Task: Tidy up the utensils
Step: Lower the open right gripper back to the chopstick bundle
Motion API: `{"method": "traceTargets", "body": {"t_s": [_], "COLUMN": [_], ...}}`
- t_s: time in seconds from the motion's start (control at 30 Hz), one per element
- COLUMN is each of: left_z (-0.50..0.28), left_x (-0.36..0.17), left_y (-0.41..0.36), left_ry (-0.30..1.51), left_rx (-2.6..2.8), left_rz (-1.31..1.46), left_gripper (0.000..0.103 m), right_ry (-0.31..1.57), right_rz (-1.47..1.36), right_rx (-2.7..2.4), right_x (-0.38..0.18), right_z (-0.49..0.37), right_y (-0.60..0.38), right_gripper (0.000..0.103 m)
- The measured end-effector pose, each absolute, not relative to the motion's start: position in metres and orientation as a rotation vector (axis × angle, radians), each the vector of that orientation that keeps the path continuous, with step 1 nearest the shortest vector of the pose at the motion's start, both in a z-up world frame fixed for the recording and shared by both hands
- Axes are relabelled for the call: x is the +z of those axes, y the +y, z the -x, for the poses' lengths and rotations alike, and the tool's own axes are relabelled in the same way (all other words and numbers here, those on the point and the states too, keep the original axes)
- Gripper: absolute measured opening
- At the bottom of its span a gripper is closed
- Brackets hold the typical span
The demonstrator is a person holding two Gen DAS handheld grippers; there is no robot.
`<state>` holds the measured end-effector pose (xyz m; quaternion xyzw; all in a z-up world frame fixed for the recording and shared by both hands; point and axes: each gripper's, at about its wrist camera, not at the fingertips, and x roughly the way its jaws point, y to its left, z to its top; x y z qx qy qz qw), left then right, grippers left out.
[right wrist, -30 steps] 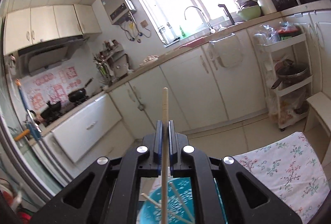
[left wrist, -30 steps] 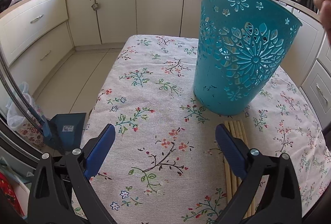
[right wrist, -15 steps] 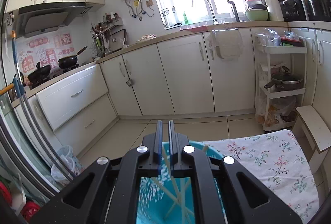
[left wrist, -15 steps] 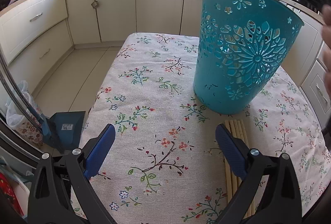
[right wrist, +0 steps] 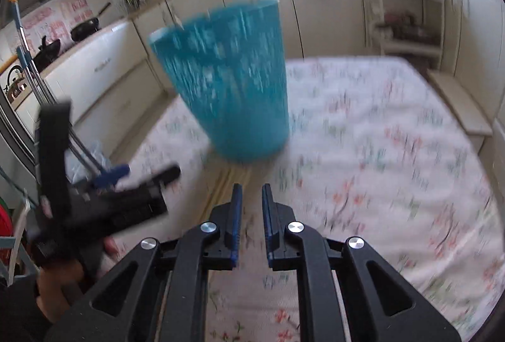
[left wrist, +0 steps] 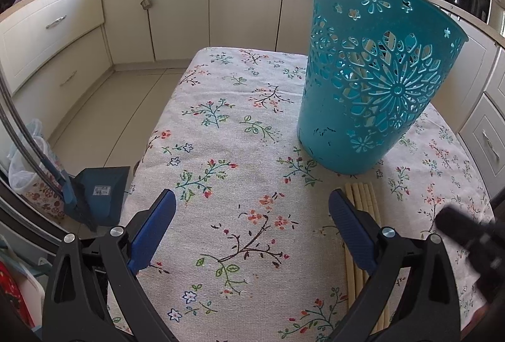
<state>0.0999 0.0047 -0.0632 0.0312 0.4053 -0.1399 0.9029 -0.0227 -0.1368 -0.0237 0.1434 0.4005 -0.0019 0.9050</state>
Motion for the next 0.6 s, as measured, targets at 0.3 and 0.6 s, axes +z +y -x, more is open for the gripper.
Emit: {"method": "traceTargets", "body": {"t_s": [0.3, 0.6], "left_z": [-0.103, -0.104], "left_x": [-0.064, -0.063], "left_y": [0.013, 0.013], "left_ry": [0.842, 0.841], "left_rx": [-0.277, -0.283], "left_rz": [-0.020, -0.015], "left_gripper": [0.093, 0.093], "right_ry": [0.892, 0.895], "right_rz": [-0.280, -0.230], "right_rx": [-0.003, -0.013], "right_x": [-0.047, -0.051], "right_z": [-0.002, -0.011], "right_y": [-0.123, -0.115], "right_gripper": [0.013, 0.013]}}
